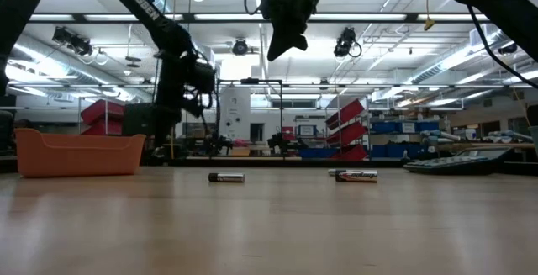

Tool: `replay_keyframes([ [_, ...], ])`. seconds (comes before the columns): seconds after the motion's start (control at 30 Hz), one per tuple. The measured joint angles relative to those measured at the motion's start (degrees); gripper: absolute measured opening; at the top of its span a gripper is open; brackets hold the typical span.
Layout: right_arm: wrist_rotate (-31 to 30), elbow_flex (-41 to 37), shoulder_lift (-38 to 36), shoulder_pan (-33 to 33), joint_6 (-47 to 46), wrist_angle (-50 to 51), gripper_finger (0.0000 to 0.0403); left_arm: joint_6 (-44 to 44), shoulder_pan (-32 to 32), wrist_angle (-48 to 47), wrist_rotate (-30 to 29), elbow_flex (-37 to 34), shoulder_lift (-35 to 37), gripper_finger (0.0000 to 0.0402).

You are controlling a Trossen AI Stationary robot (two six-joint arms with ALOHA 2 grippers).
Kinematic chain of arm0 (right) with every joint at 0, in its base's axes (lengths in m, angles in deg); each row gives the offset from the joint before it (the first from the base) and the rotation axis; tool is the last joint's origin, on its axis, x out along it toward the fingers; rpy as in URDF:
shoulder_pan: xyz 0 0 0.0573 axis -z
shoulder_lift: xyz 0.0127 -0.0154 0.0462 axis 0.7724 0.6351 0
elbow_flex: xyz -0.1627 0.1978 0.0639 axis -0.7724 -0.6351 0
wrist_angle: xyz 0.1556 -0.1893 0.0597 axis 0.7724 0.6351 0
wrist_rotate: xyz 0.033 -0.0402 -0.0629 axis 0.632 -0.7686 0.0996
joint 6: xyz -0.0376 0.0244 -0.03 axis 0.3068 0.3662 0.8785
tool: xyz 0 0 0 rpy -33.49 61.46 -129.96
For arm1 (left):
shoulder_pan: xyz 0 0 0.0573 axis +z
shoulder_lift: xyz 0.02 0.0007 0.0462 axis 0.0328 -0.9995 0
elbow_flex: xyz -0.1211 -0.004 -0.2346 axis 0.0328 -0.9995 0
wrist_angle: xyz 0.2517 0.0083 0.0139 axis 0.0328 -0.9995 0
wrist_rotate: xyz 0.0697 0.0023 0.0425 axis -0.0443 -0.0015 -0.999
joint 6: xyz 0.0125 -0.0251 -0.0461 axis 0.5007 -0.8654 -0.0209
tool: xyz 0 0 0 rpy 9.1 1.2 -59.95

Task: Sort batteries
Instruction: Put the silver battery into the orange bin

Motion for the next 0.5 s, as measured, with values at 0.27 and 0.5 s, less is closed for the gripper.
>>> replay_keyframes([
  [0.27,-4.7,-4.9,0.5,2.0,-4.4,-5.7,0.0001,-4.0,0.1,5.5,10.0,0.6,10.4,0.0001],
  [0.5,-4.1,-17.3,0.6,2.0,-8.6,-28.4,0.0001,-5.0,-0.4,23.1,14.1,-9.8,30.5,0.0],
])
